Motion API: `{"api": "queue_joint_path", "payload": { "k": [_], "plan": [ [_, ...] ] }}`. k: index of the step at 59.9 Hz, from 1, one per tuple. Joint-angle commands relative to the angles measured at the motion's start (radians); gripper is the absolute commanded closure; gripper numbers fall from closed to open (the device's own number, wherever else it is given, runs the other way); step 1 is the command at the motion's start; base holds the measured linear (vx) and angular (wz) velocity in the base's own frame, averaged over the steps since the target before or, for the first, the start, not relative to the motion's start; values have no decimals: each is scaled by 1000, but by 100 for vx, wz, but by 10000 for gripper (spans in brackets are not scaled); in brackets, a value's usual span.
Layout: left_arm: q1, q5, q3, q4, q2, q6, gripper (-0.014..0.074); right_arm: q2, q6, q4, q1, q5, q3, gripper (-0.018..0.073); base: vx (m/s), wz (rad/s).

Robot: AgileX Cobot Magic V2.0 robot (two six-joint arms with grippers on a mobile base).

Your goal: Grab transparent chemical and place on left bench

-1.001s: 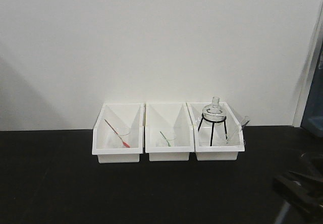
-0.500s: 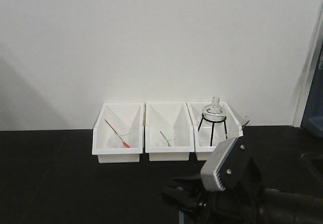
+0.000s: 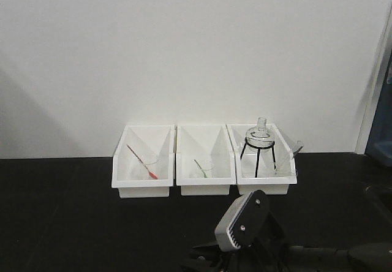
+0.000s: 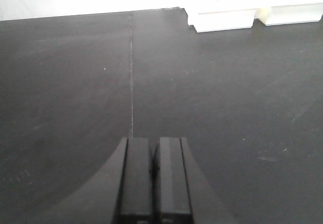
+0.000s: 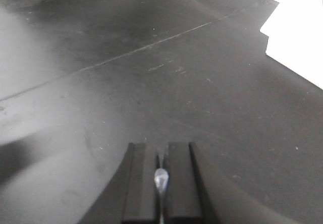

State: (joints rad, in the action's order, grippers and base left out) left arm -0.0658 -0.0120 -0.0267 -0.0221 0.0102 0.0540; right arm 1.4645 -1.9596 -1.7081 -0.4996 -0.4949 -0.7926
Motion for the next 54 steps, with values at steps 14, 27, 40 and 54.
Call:
{"api": "queue_joint_path", "payload": {
  "k": [14, 27, 40, 54],
  "plan": [
    [-2, 78, -16, -1, 19, -8, 600, -29, -5, -72, 2, -44, -31, -24, 0, 0],
    [-2, 78, -16, -1, 19, -8, 600, -68, -2, -72, 4, 15, -56, 1, 0, 0],
    [-2, 78, -16, -1, 19, -8, 600, -249, 97, -72, 4, 272, -65, 172, 0, 0],
    [-2, 78, -16, -1, 19, -8, 600, -463, 180, -72, 4, 545, -63, 566, 0, 0]
  ]
}}
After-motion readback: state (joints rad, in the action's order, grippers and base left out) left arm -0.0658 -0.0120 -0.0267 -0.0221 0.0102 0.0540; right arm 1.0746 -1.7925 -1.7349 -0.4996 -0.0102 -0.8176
